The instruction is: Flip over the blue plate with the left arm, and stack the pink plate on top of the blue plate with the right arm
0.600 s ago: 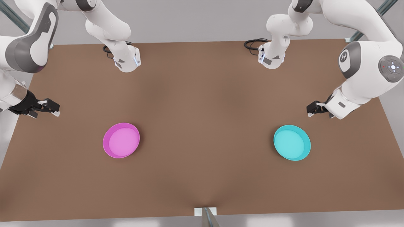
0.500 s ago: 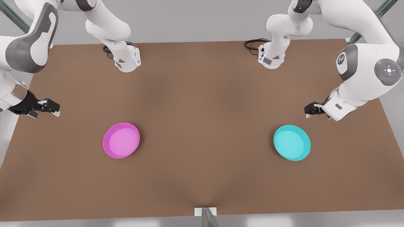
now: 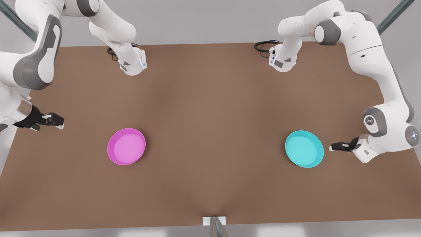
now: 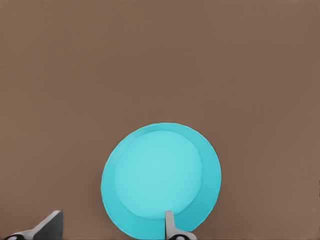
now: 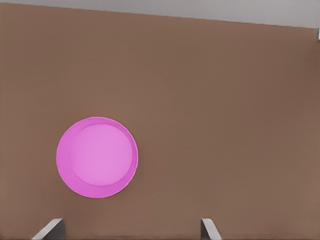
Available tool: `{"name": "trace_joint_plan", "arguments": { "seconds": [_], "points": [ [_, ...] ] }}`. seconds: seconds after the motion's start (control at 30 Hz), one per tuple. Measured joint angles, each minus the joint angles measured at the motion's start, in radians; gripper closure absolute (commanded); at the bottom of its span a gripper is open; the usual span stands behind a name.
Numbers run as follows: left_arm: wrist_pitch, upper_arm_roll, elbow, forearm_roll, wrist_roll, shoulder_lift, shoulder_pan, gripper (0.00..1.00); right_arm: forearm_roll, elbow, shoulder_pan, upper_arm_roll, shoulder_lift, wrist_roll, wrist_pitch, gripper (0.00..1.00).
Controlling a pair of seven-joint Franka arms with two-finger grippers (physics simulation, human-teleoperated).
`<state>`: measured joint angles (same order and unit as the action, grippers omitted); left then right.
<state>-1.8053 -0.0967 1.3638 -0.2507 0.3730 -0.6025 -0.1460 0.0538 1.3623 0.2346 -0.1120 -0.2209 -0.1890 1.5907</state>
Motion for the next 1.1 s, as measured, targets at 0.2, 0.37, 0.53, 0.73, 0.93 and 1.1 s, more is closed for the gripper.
{"name": "trace_joint_plan", "arguments": {
  "seconds": [0.2, 0.37, 0.53, 0.73, 0.93, 1.1],
  "points": [
    [-0.060, 0.000, 0.008, -0.137, 0.107, -0.115, -0.075, 0.01, -0.003, -0.002, 0.002, -0.003, -0.017, 0.002, -0.006, 0.00],
    [-0.102, -0.001, 0.044, -0.211, 0.086, -0.142, -0.082, 0.01, -0.004, 0.000, 0.000, -0.005, -0.016, 0.002, -0.023, 0.00],
    [-0.163, 0.007, 0.052, -0.262, 0.032, -0.166, -0.080, 0.01, -0.005, 0.000, 0.000, -0.006, -0.017, 0.002, -0.021, 0.00],
    [-0.232, 0.022, 0.116, -0.279, -0.002, -0.175, -0.060, 0.01, -0.005, 0.000, 0.000, -0.006, -0.017, 0.002, -0.020, 0.00],
    [-0.226, 0.023, 0.142, -0.279, -0.002, -0.171, -0.060, 0.01, -0.005, 0.000, 0.000, -0.006, -0.019, 0.002, -0.015, 0.00],
    [-0.232, 0.022, 0.180, -0.279, 0.009, -0.166, -0.066, 0.04, -0.005, 0.000, 0.000, -0.006, -0.019, 0.002, -0.014, 0.00]
  ]
}}
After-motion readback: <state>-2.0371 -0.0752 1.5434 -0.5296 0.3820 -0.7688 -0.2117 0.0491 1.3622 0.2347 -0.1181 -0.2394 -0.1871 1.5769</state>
